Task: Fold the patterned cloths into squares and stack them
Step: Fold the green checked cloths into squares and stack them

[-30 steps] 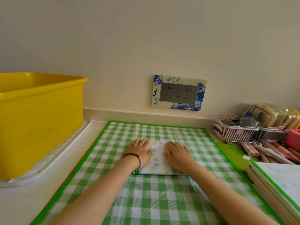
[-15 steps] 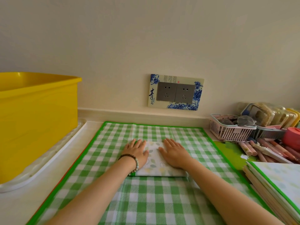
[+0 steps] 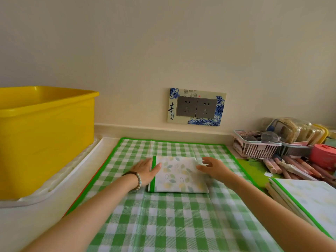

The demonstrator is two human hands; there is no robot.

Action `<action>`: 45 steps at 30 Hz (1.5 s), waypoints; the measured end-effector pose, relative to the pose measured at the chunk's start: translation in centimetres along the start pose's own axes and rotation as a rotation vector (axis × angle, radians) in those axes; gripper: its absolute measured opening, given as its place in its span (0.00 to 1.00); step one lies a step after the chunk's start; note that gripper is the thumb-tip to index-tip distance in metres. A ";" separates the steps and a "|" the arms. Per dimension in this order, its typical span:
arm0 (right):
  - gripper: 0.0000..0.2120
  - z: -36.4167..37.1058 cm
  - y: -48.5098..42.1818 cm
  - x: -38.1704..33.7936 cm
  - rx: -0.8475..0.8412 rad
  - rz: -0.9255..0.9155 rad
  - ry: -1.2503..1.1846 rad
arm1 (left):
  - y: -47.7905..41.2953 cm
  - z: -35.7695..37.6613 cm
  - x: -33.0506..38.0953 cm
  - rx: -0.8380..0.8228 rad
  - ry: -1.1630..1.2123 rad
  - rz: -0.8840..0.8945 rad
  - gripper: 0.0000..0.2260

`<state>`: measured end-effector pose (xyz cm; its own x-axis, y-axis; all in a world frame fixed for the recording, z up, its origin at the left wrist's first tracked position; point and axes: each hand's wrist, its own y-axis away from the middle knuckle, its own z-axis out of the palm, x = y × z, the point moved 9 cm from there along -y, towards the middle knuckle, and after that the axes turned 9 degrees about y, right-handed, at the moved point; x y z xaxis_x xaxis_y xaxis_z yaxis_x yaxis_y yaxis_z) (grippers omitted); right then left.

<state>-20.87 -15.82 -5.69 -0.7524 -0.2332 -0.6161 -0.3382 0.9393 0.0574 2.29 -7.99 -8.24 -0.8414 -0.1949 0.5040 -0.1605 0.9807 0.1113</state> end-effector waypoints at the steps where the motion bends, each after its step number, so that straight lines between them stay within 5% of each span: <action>1: 0.31 -0.4 0.3 0.3 -0.015 0.017 0.006 | 0.3 -0.1 -0.6 0.012 -0.037 -0.009 0.46; 6: 0.32 -0.7 1.4 1.0 -0.096 0.106 0.047 | 2.6 1.0 -1.7 -0.037 -0.174 -0.077 0.35; 16: 0.19 0.2 2.1 0.1 0.000 0.328 0.053 | 3.3 0.8 -0.9 -0.019 -0.208 -0.087 0.37; 23: 0.22 1.8 2.8 -1.9 -0.091 0.322 -0.542 | 3.0 0.2 -0.5 0.022 -0.096 -0.041 0.34; 28: 0.13 -0.2 4.6 -4.0 -0.121 0.148 -0.601 | 4.0 -0.5 3.0 0.055 0.321 0.044 0.28; 32: 0.15 -5.5 6.2 -3.2 -0.037 0.060 -0.633 | 4.4 -1.3 5.8 0.106 0.819 -0.026 0.34; 36: 0.13 -11.5 9.1 -1.0 -0.008 0.013 -0.644 | 5.6 -0.4 12.4 -0.105 1.324 0.025 0.11; 45: 0.10 -21.7 15.1 10.1 0.154 0.266 -0.531 | 6.7 4.9 26.2 -0.320 1.525 0.152 0.05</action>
<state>-45.80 -9.41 6.02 -0.4023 0.1347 -0.9056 -0.0619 0.9829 0.1737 -23.41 -6.47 1.53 0.4895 -0.1211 0.8635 0.1531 0.9869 0.0516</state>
